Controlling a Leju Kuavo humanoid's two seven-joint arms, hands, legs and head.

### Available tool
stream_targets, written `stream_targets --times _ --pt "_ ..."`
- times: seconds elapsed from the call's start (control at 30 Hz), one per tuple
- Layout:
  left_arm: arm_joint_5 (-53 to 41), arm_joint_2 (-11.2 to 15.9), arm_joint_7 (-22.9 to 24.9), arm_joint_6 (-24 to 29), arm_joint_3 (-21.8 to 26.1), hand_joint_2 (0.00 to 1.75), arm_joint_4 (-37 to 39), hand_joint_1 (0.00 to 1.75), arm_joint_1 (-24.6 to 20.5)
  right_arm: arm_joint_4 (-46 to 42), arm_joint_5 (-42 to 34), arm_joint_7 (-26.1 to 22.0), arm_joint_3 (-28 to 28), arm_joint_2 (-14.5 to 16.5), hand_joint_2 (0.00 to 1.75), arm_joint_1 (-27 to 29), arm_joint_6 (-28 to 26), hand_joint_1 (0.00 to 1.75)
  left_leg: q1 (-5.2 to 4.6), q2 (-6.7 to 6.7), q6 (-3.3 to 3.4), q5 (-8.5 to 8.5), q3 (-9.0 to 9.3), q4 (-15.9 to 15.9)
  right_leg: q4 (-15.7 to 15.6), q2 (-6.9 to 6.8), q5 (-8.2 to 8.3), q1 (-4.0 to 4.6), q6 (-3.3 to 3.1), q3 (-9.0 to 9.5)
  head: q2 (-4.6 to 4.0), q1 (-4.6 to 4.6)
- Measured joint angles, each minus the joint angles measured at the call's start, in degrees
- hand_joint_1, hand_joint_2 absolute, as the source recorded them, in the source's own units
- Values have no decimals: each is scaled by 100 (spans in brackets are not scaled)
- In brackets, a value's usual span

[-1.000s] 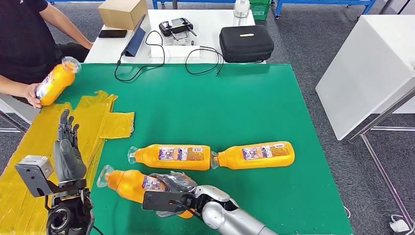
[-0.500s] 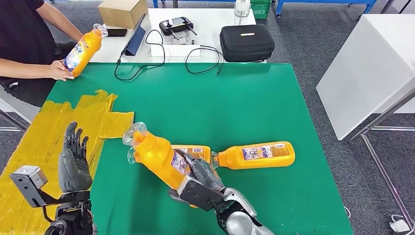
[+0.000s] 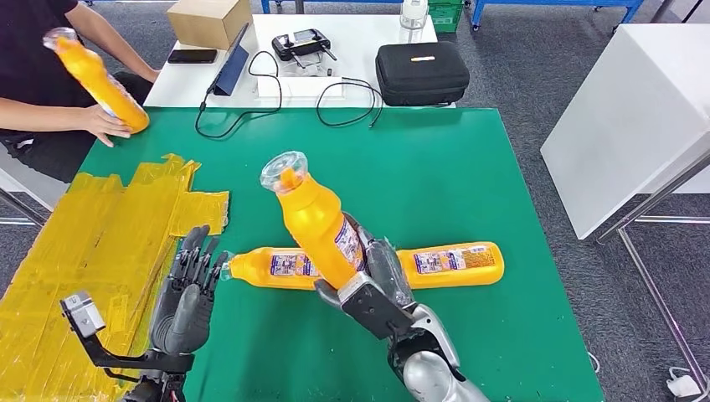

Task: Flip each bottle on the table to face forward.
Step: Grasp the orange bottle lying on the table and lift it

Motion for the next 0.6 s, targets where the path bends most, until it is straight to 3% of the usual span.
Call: stream_targets --times 0.37,0.6 --pt "73 20 62 -38 -191 175 0 0 -29 423 795 603 27 307 175 -347 159 175 0 -1 0 0 -5 -1 1 0 0 0 0 -3 0 1" --pt "136 20 113 -17 -111 175 0 0 -143 996 1762 1306 632 641 175 -890 661 175 3 -2 -1 2 -4 -1 2 -1 0 2 0 -3 0 0"
